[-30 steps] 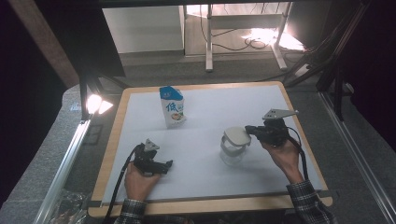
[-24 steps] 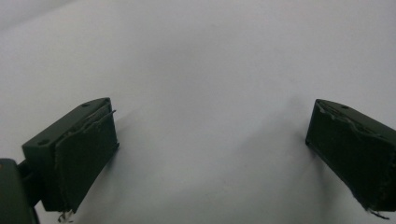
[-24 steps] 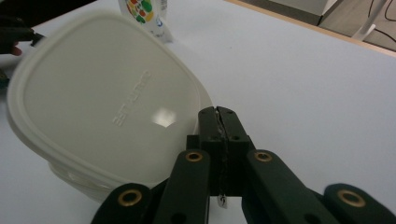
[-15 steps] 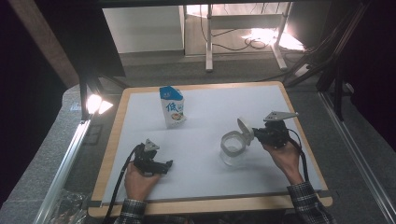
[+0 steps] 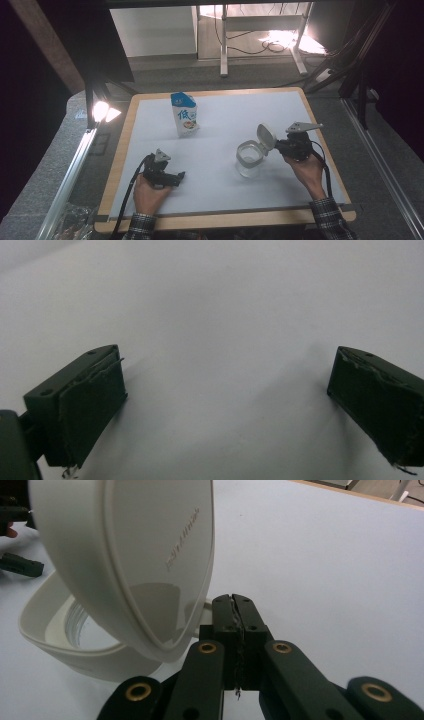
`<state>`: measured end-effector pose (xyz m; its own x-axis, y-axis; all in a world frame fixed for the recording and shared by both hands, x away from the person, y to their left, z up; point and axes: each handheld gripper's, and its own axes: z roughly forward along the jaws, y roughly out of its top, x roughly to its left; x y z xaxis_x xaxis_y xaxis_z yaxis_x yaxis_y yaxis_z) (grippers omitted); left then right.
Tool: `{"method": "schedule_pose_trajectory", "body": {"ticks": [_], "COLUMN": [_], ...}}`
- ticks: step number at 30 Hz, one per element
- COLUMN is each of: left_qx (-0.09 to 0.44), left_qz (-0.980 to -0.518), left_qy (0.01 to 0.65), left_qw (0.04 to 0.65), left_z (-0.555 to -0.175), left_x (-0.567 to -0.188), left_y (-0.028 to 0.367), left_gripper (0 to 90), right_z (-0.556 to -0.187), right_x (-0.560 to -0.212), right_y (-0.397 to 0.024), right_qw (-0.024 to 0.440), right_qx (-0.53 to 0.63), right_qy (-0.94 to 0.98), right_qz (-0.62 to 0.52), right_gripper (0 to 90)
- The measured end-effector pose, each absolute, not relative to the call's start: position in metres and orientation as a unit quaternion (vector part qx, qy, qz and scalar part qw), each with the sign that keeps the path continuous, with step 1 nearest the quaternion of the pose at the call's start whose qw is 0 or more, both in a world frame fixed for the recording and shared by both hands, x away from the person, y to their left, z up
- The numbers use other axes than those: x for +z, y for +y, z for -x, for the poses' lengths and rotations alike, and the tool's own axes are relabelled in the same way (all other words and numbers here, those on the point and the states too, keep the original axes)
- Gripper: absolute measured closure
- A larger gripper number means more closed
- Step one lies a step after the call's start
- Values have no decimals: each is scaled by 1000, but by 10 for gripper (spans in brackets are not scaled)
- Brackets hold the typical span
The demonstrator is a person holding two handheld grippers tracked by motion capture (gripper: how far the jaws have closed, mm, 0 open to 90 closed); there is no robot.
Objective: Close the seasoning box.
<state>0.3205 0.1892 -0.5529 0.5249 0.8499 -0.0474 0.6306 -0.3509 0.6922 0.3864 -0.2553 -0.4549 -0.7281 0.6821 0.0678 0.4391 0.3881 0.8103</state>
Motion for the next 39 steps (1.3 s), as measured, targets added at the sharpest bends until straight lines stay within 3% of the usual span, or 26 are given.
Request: {"method": "schedule_pose_trajectory", "body": {"ticks": [15,24,30,39], "left_qx": [161,158,176,172], "left_qz": [-805,-815,-829,-814], "left_qy": [461,446,437,445], "left_qw": [336,334,301,332], "left_z": [-321,-321,-331,-347], "left_x": [-553,-550,-542,-527], "left_y": [189,189,189,202], "left_gripper": [18,55,67,77], "right_z": [-370,-360,-354,-349], "right_x": [-456,-465,-470,-480], "right_y": [-266,-272,-271,-270], "right_qw": [185,173,166,157], "right_qx": [430,422,415,413], "right_qy": [812,812,817,822], "right_qz": [-350,-364,-364,-359], "right_gripper": [758,623,567,494]}}
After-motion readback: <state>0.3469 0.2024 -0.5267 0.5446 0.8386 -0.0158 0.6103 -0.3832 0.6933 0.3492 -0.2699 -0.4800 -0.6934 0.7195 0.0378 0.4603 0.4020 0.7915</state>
